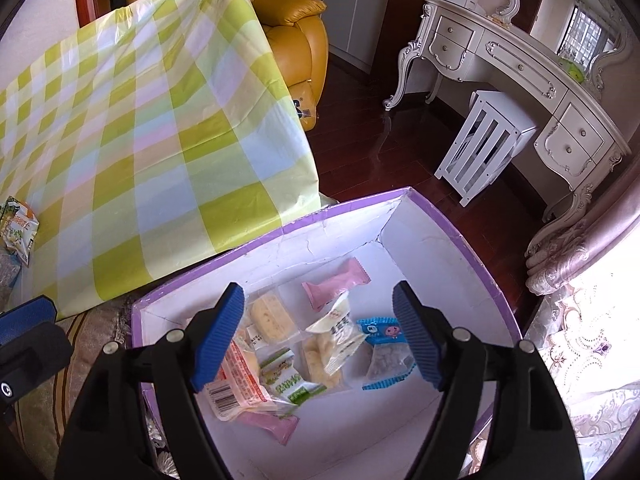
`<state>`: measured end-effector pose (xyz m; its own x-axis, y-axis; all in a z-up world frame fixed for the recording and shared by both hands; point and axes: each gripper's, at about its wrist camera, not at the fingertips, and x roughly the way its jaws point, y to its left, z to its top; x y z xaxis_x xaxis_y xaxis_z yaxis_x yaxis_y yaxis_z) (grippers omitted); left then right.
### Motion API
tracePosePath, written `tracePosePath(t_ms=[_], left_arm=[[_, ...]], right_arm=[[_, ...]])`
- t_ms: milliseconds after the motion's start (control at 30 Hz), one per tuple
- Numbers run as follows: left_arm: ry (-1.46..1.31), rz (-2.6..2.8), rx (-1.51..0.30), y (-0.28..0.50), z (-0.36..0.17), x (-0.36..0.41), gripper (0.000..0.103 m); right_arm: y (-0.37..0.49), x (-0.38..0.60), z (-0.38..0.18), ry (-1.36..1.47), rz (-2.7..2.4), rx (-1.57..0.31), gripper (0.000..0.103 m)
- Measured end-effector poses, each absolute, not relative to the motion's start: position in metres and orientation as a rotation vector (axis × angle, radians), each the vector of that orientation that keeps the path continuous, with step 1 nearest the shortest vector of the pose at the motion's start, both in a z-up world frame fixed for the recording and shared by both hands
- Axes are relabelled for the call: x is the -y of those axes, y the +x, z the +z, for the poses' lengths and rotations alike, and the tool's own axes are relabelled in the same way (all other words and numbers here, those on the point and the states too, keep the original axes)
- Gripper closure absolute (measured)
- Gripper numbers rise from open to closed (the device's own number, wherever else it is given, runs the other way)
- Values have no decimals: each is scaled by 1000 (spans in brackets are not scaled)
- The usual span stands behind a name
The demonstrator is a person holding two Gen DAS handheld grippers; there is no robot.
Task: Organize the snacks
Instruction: 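Carry both packs over the white box and open both grippers to drop them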
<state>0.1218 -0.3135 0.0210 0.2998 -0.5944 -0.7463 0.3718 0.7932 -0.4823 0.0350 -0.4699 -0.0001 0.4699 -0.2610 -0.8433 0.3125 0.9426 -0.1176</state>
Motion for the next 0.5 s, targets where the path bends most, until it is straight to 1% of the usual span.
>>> tracePosePath(t_ms=[233,500], left_arm=[[-236,-633,-1077,122,23,309,39],[-254,-574,-1043,124,28,286,37]], right_arm=[[34,465,2,62,-327,-1012,26],[38,452,5,70,-278,-1009,26]])
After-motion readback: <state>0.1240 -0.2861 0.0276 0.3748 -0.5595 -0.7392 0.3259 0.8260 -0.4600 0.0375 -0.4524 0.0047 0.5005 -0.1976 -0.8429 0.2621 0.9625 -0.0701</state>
